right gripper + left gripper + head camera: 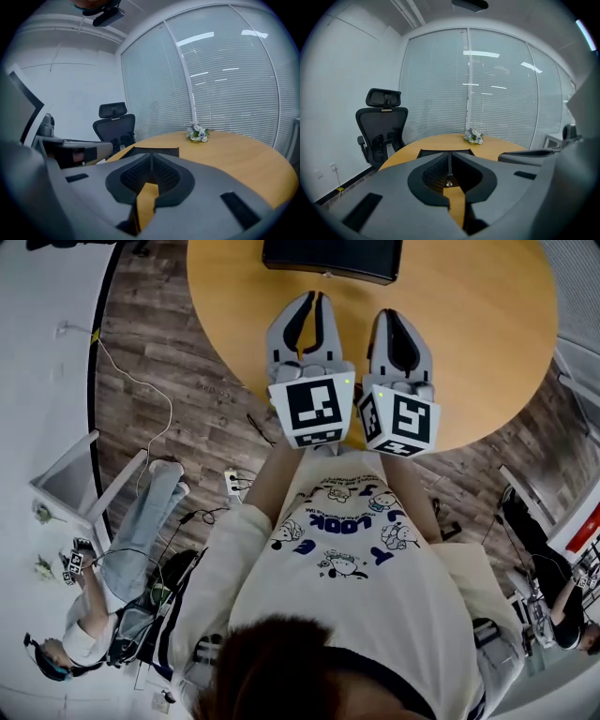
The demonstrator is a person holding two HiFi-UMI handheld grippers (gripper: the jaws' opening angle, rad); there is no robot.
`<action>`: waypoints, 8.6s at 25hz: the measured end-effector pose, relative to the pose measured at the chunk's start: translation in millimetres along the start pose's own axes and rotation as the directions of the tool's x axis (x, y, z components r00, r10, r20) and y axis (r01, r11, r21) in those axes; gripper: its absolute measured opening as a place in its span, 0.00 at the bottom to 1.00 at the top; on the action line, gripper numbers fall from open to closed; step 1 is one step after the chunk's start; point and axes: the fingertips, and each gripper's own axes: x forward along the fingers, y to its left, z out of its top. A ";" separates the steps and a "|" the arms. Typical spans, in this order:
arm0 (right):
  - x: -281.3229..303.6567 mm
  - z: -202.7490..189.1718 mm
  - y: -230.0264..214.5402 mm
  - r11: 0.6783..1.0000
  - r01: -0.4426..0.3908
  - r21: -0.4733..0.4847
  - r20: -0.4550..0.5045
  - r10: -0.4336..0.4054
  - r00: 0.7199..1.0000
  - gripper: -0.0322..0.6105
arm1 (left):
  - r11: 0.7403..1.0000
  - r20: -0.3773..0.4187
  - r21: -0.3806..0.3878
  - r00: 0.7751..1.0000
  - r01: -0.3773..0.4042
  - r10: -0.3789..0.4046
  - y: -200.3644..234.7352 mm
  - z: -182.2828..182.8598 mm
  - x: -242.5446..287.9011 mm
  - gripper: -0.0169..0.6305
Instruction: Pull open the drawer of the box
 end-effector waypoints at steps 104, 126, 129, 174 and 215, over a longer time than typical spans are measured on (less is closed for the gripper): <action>43.8 -80.1 -62.6 0.986 0.092 0.136 -0.187 -0.065 0.980 0.11 | 0.992 -0.341 -0.125 0.937 0.034 -0.075 -6.3 -137.4 119.3 0.14; 32.6 -80.3 -60.6 0.983 0.121 0.137 -0.178 -0.095 0.979 0.11 | 0.991 -0.351 -0.127 0.932 0.046 -0.089 -7.5 -146.0 95.3 0.14; 29.3 -79.5 -61.4 0.982 0.123 0.140 -0.175 -0.098 0.980 0.11 | 0.990 -0.355 -0.130 0.930 0.049 -0.092 -10.2 -147.8 91.0 0.14; -0.1 -88.0 -34.7 0.983 0.116 0.143 -0.165 -0.092 0.982 0.11 | 0.987 -0.389 -0.152 0.915 0.051 -0.107 -7.9 -174.2 38.4 0.14; -11.7 -83.3 -23.0 0.984 0.107 0.140 -0.153 -0.085 0.985 0.11 | 0.977 -0.371 -0.205 0.920 0.053 -0.128 -9.8 -182.4 13.8 0.16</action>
